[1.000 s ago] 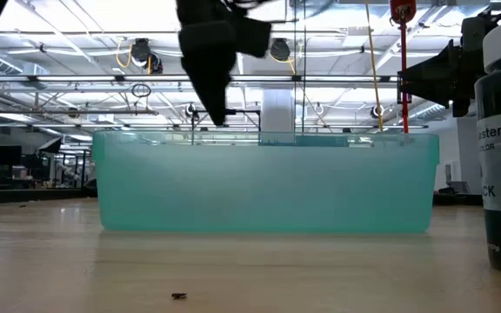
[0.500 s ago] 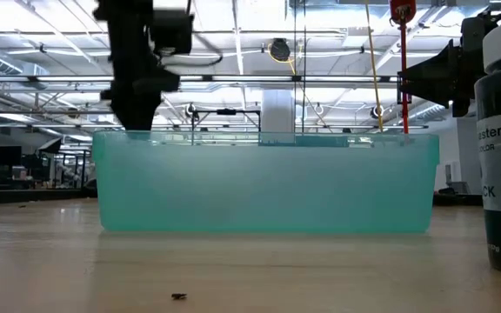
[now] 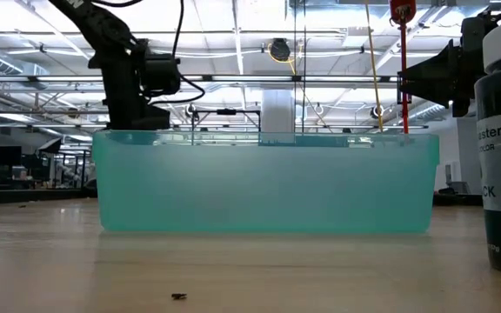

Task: Pick & Place food coloring
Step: Put the small red food coloring bottle into the blue bin

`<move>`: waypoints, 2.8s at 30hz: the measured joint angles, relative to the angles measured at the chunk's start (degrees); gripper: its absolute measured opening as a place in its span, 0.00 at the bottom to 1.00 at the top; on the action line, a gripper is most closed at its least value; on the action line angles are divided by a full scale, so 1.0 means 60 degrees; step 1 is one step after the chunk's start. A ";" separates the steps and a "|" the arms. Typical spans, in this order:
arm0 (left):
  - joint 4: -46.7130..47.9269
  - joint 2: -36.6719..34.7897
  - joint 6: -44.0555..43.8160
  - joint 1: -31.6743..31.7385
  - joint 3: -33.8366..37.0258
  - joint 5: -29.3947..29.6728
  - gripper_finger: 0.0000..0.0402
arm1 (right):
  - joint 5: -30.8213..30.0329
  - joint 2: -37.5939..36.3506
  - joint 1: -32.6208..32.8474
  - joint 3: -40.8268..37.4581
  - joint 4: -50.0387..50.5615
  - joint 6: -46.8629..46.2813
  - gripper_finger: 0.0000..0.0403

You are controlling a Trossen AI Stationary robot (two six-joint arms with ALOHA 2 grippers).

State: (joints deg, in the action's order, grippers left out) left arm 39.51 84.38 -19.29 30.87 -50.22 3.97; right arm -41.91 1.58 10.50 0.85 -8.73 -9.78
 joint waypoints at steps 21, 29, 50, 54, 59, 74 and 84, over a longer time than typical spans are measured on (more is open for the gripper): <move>-0.0834 0.0776 -0.0008 -0.0127 0.0534 0.0026 0.50 | 0.0000 -0.0004 0.0000 0.0003 0.0004 0.0001 0.44; -0.0996 0.1208 0.0172 -0.0120 0.0525 -0.0168 0.48 | 0.0000 -0.0002 0.0000 0.0000 0.0004 -0.0001 0.43; -0.0072 0.1115 0.0315 -0.0102 -0.0131 -0.0189 0.38 | 0.0000 -0.0002 -0.0002 0.0003 0.0004 -0.0001 0.43; 0.0047 0.1115 0.0476 -0.0109 -0.0131 -0.0189 0.39 | 0.0000 0.0000 0.0000 0.0002 0.0000 0.0001 0.43; 0.0141 0.1115 0.0446 -0.0106 -0.0131 -0.0186 0.39 | 0.0000 0.0000 -0.0002 0.0000 0.0000 -0.0002 0.43; 0.0172 0.1107 0.1187 -0.0099 -0.0131 -0.0199 0.13 | 0.0000 -0.0002 -0.0003 0.0002 0.0002 -0.0003 0.43; 0.2460 0.1027 0.1695 -0.2403 -0.2593 0.0028 0.13 | 0.0000 -0.0004 -0.0004 0.0001 0.0000 0.0001 0.43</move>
State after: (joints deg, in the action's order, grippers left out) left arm 54.27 90.54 -9.12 16.45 -65.77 4.13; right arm -41.91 1.56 10.48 0.85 -8.73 -9.78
